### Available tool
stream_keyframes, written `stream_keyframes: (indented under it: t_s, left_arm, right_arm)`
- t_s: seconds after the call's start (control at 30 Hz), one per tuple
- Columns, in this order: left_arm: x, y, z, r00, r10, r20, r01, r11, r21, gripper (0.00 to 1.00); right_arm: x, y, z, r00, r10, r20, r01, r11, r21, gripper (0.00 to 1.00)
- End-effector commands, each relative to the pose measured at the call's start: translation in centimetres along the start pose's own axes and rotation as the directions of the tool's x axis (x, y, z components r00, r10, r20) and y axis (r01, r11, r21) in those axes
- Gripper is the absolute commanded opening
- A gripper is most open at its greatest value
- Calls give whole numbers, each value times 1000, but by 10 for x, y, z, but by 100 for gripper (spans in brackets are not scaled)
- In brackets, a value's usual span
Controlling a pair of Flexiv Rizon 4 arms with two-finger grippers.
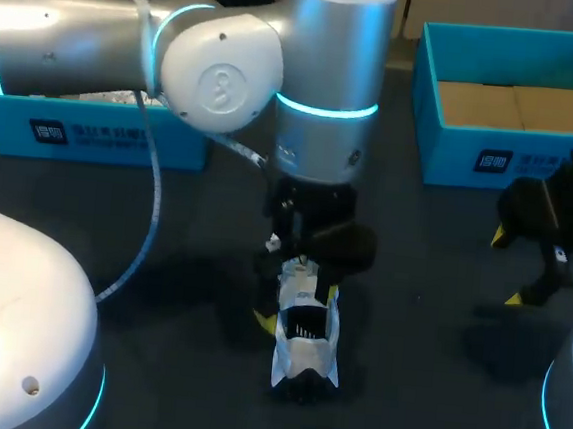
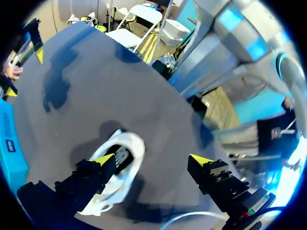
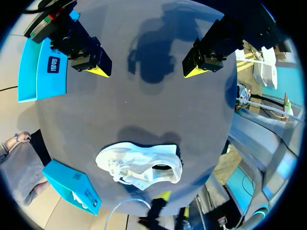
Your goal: Take the shoe out of the shoebox, open the shoe tongue, remove and reinsert the insole, then place the shoe into the shoebox
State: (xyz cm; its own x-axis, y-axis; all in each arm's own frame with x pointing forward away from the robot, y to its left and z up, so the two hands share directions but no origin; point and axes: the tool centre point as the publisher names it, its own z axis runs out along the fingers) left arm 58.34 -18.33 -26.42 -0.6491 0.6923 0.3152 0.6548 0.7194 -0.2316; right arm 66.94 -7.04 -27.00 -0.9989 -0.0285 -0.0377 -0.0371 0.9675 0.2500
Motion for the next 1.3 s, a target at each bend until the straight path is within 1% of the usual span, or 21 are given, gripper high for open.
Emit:
stream_keyframes:
  t_s: [0.03, 0.3, 0.33, 0.37, 0.4, 0.5, 0.57, 0.6, 0.63, 0.7, 0.77, 0.83, 0.87, 0.9, 0.93, 1.03, 1.13, 1.3]
  left_arm:
    - [0, -12, -2, 1000, -23, -18, 22, 999, -48, 100]
    - [0, -12, -2, 1000, -23, -18, 22, 999, -48, 100]
    - [-1, -10, -1, 996, -86, -13, 86, 996, -17, 100]
    - [1, -10, 3, 994, -110, 21, 111, 993, -28, 100]
    - [2, -10, 7, 983, -182, 32, 181, 983, 8, 100]
    - [4, -15, 20, 952, -291, 90, 294, 956, -16, 100]
    - [5, -20, 27, 937, -326, 124, 331, 944, -16, 100]
    - [5, -20, 27, 937, -326, 124, 331, 944, -16, 100]
    - [4, -24, 33, 919, -363, 151, 371, 928, -28, 100]
    - [3, -27, 43, 899, -406, 167, 416, 909, -31, 100]
    - [3, -28, 49, 877, -437, 199, 451, 892, -31, 100]
    - [3, -27, 53, 883, -429, 191, 441, 897, -27, 100]
    - [2, -25, 56, 867, -451, 213, 467, 883, -32, 100]
    - [1, -24, 57, 871, -446, 208, 461, 887, -30, 100]
    - [2, -22, 58, 867, -451, 213, 464, 886, -13, 100]
    - [0, -17, 60, 857, -460, 234, 473, 881, -2, 100]
    - [-2, -15, 60, 838, -471, 275, 493, 870, -12, 100]
    - [-6, -13, 61, 816, -497, 294, 527, 849, -27, 100]
  right_arm:
    - [1, 0, 1, 1000, -1, 1, 1, 1000, 1, 100]
    - [1, 0, 1, 1000, -1, 1, 1, 1000, 1, 100]
    - [1, 0, 1, 1000, -1, 1, 1, 1000, 1, 100]
    - [1, 0, 1, 1000, -1, 1, 1, 1000, 1, 100]
    - [1, 0, 1, 1000, -1, 1, 1, 1000, 1, 100]
    - [1, 0, 1, 1000, -1, 1, 1, 1000, 1, 100]
    - [1, 0, 1, 1000, -1, 1, 1, 1000, 1, 100]
    - [1, 0, 1, 1000, -1, 1, 1, 1000, 1, 100]
    - [1, 0, 1, 1000, -1, 1, 1, 1000, 1, 100]
    - [1, 0, 1, 1000, -1, 1, 1, 1000, 1, 100]
    - [1, 0, 1, 1000, -1, 1, 1, 1000, 1, 100]
    - [1, 0, 1, 1000, -1, 1, 1, 1000, 1, 100]
    - [1, 0, 1, 1000, -1, 1, 1, 1000, 1, 100]
    - [1, 0, 1, 1000, -1, 1, 1, 1000, 1, 100]
    - [1, 0, 1, 1000, -1, 1, 1, 1000, 1, 100]
    - [1, 0, 1, 1000, -1, 1, 1, 1000, 1, 100]
    - [1, 0, 1, 1000, -1, 1, 1, 1000, 1, 100]
    - [1, 0, 1, 1000, -1, 1, 1, 1000, 1, 100]
